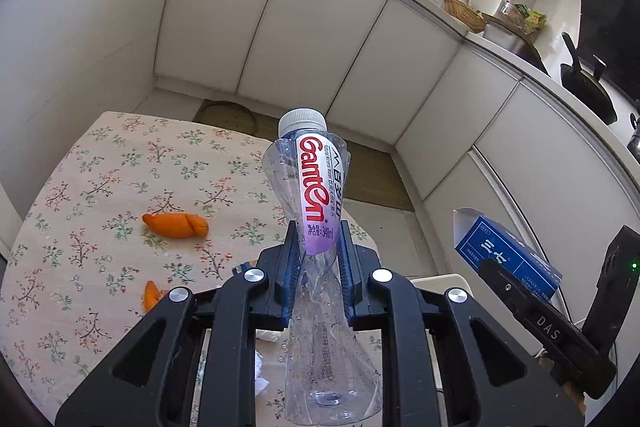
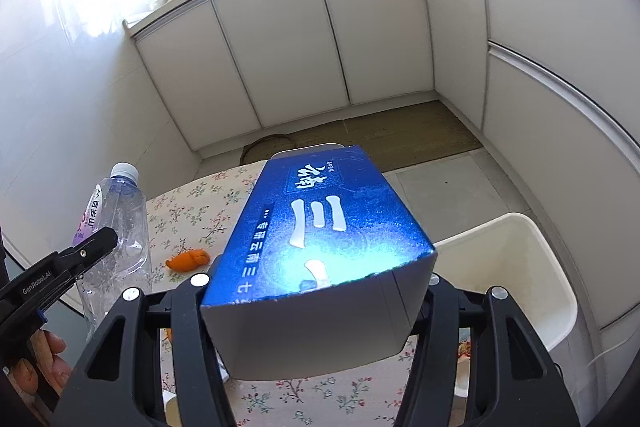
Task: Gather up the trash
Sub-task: 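Carry the bottle and blue box with both tools to the white bin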
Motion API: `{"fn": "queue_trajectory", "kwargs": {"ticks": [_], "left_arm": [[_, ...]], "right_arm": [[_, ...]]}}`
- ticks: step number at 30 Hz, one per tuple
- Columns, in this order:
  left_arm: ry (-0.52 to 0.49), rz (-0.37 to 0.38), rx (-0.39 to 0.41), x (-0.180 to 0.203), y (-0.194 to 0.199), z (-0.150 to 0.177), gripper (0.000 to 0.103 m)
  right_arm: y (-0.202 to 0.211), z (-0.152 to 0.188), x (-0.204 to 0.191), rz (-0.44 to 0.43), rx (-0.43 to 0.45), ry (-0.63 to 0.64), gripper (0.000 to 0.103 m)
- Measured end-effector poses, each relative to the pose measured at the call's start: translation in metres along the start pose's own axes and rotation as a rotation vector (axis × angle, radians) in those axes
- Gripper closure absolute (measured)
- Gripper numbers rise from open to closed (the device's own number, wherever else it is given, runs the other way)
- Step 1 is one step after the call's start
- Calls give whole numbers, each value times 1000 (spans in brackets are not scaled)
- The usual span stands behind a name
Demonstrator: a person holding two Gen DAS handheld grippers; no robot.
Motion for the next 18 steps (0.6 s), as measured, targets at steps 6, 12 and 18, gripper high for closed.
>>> {"fn": "queue_trajectory", "kwargs": {"ticks": [6,12,18], "left_arm": [[-35,27,-6,30,-5,8,85],[-67,69,-22,63,-12,16,85],[-106,135,-45,108,-22,27,85]], "right_arm": [[13,-2,42,73,18,-49,48],[13,7,91,162,-33,-132,48],[18,16,144,253,-75,-208,47]]}}
Point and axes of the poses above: each gripper's, at about its wrist camera, not at the fingertips, and y roughly against the way its jaws point, x to its right, z to its underside, the point moved 2 cm from there along -y, roughly the way its jaws point, and after that the axes turned 10 degrees about -z, right-handed, at the moved point
